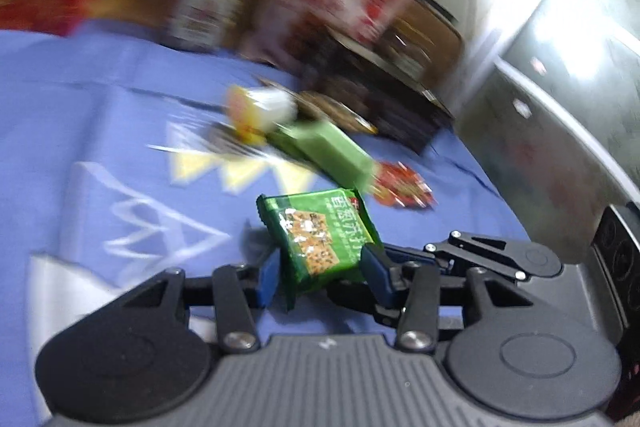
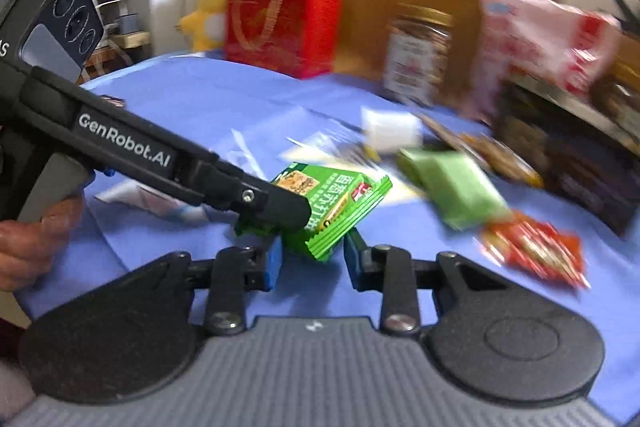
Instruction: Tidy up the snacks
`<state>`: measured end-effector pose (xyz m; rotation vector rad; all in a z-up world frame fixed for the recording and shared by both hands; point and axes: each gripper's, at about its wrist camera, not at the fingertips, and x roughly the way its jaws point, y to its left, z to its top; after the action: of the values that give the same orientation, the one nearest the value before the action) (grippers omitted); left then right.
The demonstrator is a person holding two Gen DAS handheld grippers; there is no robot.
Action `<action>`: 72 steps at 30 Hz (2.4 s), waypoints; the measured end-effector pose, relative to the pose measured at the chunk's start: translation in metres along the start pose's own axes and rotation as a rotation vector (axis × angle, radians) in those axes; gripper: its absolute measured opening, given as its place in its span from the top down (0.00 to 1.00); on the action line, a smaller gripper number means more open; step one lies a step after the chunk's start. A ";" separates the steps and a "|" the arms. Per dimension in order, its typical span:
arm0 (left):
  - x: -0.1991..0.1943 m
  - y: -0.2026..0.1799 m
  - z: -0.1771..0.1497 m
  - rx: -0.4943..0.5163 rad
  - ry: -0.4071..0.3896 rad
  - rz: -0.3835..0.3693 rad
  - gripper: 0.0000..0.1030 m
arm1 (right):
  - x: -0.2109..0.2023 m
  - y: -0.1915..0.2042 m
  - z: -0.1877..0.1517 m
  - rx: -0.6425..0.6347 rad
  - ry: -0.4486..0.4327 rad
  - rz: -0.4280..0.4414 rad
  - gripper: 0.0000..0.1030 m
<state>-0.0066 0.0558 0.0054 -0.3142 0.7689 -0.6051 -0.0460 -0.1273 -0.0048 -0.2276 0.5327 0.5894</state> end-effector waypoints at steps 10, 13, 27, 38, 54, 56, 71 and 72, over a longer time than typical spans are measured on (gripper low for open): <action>0.065 -0.085 0.067 0.223 0.005 -0.084 0.57 | -0.042 -0.077 0.001 0.128 -0.150 -0.202 0.65; 0.086 -0.105 0.107 0.257 -0.047 -0.075 0.56 | -0.038 -0.112 0.025 0.157 -0.215 -0.250 0.65; 0.149 -0.067 0.188 0.140 -0.135 0.100 0.49 | 0.021 -0.193 0.061 0.300 -0.253 -0.354 0.51; 0.116 0.042 0.171 -0.091 -0.082 0.158 0.32 | 0.038 -0.165 0.040 0.277 -0.086 -0.121 0.51; 0.082 0.035 0.103 -0.055 0.002 0.160 0.68 | 0.069 -0.112 0.045 0.076 0.057 -0.045 0.63; 0.054 0.037 0.077 -0.068 -0.020 0.165 0.68 | 0.056 -0.088 0.036 0.029 0.048 -0.007 0.63; -0.062 0.039 0.023 -0.166 -0.174 0.207 0.59 | 0.002 -0.017 0.013 -0.027 -0.068 0.007 0.44; -0.067 0.039 0.026 -0.173 -0.191 0.197 0.59 | -0.004 -0.019 0.010 -0.004 -0.069 0.001 0.44</action>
<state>-0.0097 0.1291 0.0414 -0.4426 0.6594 -0.3180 -0.0338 -0.1407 0.0062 -0.2097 0.4650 0.5974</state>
